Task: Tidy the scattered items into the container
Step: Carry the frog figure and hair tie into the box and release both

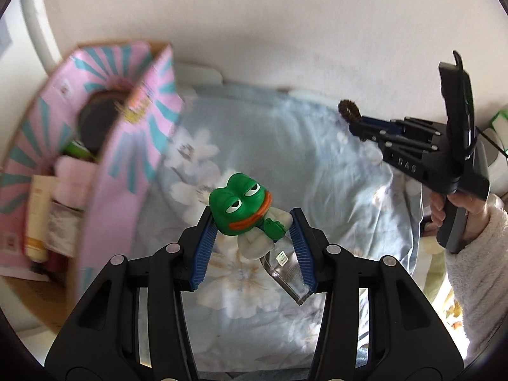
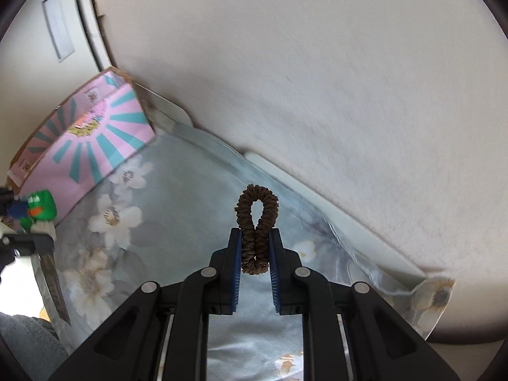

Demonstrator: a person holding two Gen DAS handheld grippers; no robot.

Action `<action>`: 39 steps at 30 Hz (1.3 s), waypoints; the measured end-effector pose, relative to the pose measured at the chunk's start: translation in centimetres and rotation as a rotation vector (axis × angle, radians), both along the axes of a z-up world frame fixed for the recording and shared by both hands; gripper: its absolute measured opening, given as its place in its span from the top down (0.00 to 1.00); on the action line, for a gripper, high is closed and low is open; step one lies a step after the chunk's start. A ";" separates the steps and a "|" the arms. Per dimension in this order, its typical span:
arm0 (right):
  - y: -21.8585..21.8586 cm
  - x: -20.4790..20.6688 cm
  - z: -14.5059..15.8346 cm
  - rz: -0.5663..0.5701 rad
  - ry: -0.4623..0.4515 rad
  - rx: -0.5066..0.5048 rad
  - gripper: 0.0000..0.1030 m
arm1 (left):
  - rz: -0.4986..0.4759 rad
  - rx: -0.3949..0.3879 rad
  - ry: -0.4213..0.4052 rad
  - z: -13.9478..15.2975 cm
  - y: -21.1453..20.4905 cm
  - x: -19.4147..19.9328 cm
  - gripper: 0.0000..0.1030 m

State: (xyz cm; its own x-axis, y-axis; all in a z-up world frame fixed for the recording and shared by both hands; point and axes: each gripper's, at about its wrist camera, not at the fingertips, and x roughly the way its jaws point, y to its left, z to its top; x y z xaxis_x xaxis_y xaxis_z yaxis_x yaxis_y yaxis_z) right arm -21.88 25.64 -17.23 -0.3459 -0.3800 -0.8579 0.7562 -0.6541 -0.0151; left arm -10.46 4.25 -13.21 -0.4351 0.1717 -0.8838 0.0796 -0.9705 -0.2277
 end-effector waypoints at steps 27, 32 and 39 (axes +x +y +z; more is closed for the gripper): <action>-25.0 8.9 7.3 0.389 -0.033 -0.109 0.86 | 0.281 -0.168 0.084 6.7 -18.3 3.7 0.58; -28.1 9.6 4.6 0.398 -0.070 -0.037 0.86 | 0.254 -0.134 0.037 3.4 -19.0 3.5 0.58; -30.3 8.6 2.2 0.343 -0.136 0.005 0.86 | 0.217 -0.112 0.012 1.1 -19.0 3.0 0.58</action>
State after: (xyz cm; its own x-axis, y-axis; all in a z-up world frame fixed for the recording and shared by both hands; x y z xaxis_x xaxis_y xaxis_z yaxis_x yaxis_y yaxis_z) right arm -13.28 -4.69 -15.00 -0.0819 -0.4497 -0.8894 0.9269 -0.3622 0.0978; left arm -7.45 -14.75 -12.12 -0.4619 -0.0258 -0.8865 0.2871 -0.9501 -0.1219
